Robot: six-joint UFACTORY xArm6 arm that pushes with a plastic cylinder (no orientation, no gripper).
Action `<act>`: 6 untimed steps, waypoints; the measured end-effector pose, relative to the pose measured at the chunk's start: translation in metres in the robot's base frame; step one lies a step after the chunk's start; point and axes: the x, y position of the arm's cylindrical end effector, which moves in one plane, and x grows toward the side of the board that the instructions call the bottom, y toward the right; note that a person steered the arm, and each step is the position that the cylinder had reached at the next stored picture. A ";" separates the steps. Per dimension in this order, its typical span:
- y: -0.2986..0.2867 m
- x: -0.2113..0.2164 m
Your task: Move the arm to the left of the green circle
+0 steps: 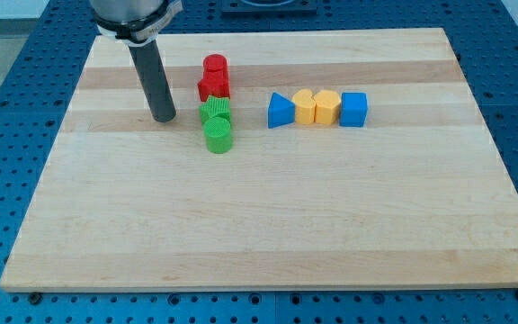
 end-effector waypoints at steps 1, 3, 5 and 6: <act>0.000 0.000; -0.009 0.000; -0.009 0.010; 0.006 0.087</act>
